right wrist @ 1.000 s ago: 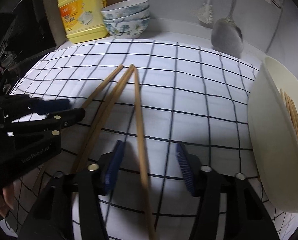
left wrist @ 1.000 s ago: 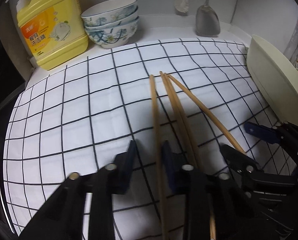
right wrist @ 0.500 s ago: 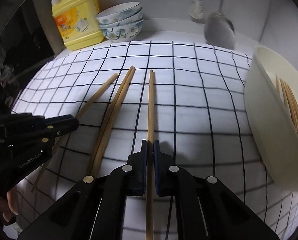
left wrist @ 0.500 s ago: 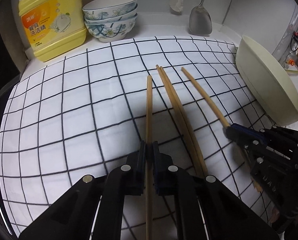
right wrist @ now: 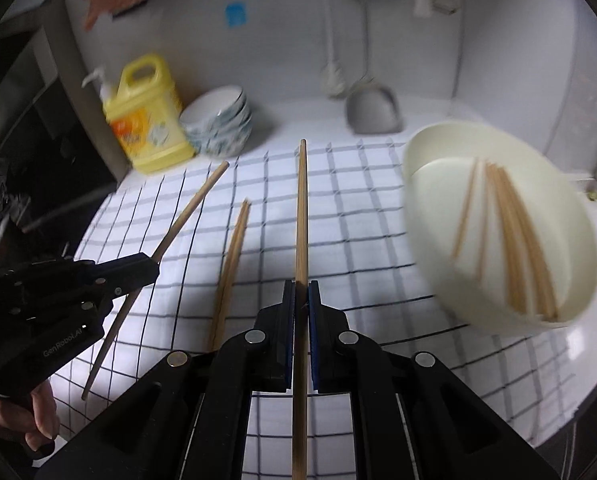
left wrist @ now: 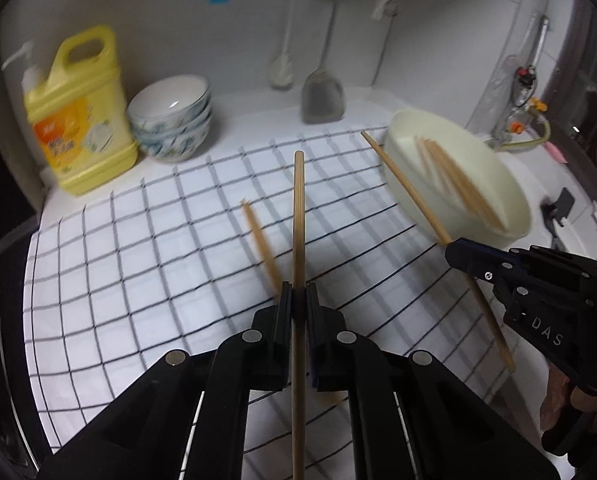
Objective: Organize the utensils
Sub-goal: 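Lift both held chopsticks and carry them over the basin, then open both tools to drop the chopsticks into the basin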
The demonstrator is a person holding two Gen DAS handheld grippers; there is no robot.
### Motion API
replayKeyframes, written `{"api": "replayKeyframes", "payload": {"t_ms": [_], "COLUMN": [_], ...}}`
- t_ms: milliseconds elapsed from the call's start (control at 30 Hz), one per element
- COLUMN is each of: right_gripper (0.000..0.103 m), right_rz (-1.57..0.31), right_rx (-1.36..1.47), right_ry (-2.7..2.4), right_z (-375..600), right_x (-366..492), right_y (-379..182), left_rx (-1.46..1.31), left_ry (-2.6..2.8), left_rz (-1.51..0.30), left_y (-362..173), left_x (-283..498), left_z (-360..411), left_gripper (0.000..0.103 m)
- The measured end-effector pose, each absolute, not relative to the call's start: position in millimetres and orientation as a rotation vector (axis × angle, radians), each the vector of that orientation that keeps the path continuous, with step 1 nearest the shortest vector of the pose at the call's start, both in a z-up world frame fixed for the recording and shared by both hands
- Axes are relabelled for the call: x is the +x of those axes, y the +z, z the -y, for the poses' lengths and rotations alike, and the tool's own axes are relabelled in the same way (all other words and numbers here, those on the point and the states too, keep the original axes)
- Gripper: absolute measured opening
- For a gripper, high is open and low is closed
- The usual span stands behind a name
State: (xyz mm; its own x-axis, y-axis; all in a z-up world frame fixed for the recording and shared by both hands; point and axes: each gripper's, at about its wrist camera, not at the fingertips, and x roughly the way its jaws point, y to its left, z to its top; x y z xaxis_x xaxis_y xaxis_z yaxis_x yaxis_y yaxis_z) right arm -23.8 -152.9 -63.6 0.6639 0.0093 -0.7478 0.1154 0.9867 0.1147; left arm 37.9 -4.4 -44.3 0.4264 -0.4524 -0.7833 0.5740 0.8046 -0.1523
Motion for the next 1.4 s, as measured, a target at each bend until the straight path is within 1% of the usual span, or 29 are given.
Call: {"api": "replayKeyframes", "payload": {"t_ms": [167, 333, 533, 700, 900, 1100, 1400], "right_gripper": [0.006, 0.006, 0.006, 0.006, 0.006, 0.006, 0.006], "right_rz": [-0.806, -0.778, -0.766, -0.791, -0.847, -0.898, -0.928], "right_rx": [0.170, 0.189, 0.239, 0.279, 0.348, 0.383, 0.385], "right_ry": [-0.134, -0.192, -0.243, -0.249, -0.263, -0.259, -0.254], "right_z": [192.1, 243.9, 307.9, 349.9, 395.0, 418.3, 427.3], "right_x": [-43.4, -53.9, -49.7, -33.2, -8.5, 7.5, 20.1], "right_y": [-35.4, -16.7, -13.0, -25.8, -59.9, -87.5, -102.0], "left_rx": [0.126, 0.098, 0.095, 0.109, 0.139, 0.169, 0.193], "left_ry": [-0.732, -0.807, -0.832, -0.834, -0.806, -0.773, -0.735], "left_rz": [-0.863, -0.833, -0.855, -0.901, -0.970, -1.036, -1.097], "left_y": [-10.0, 15.8, 20.7, 8.4, -25.0, -57.1, -82.3], "left_x": [35.5, 36.7, 50.0, 64.6, 85.1, 98.1, 113.6], "left_z": [49.5, 104.5, 166.8, 221.9, 275.6, 300.8, 314.7], "left_gripper": [0.007, 0.007, 0.007, 0.007, 0.007, 0.007, 0.008]}}
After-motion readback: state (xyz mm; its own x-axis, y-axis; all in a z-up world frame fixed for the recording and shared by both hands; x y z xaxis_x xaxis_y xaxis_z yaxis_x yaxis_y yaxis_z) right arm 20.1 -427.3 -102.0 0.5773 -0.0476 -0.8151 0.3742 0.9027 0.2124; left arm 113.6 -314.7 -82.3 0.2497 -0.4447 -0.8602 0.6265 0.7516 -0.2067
